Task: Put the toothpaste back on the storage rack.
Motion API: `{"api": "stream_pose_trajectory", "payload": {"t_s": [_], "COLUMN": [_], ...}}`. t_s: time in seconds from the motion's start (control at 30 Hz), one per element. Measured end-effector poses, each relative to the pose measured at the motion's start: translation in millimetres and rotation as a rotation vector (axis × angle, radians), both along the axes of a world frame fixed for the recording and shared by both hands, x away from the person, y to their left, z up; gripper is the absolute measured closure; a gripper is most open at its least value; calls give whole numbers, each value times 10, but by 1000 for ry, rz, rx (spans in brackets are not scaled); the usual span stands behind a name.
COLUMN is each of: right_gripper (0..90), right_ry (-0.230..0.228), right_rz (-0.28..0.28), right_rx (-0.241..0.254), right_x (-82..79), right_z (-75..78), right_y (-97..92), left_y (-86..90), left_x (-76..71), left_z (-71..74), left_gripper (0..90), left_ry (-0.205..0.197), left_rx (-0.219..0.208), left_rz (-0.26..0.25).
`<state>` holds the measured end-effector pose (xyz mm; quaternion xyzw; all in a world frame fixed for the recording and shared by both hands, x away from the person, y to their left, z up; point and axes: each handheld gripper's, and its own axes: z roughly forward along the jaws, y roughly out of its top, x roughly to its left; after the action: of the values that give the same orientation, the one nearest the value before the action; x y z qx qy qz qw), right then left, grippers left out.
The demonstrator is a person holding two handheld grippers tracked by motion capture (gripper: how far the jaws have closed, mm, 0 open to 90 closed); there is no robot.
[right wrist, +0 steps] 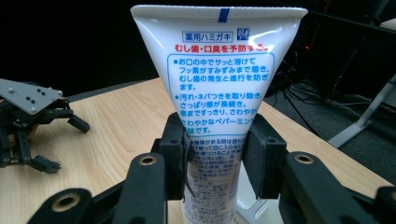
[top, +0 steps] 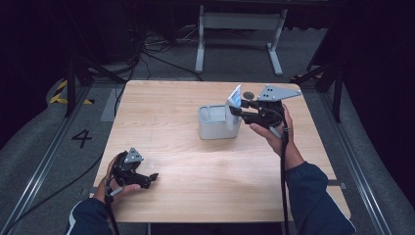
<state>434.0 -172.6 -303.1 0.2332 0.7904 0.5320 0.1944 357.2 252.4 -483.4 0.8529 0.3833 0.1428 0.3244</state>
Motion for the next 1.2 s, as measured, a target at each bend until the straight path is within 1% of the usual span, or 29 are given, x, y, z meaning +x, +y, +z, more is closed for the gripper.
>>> {"api": "stream_pose_trajectory", "payload": {"t_s": [0.2, 0.43, 0.7, 0.8, 1.2], "right_gripper": [641, 641, 641, 641, 640], "right_ry": [-2, -2, 1, 7, 6], "right_rz": [-8, -17, -18, -14, -13], "right_rx": [-1, -7, -11, 0, -18], "right_x": [77, 164, 226, 252, 317], "right_z": [13, 10, -4, -7, -16], "right_y": [21, 87, 147, 167, 271], "left_y": [0, 0, 0, 0, 1], "left_x": [0, 0, 0, 0, 0], "left_z": [0, 0, 0, 0, 2], "left_gripper": [2, 2, 2, 2, 2], "left_ry": [0, 0, 0, 0, 1], "left_rx": [0, 0, 0, 0, 1], "left_rz": [0, 0, 0, 0, -1]}}
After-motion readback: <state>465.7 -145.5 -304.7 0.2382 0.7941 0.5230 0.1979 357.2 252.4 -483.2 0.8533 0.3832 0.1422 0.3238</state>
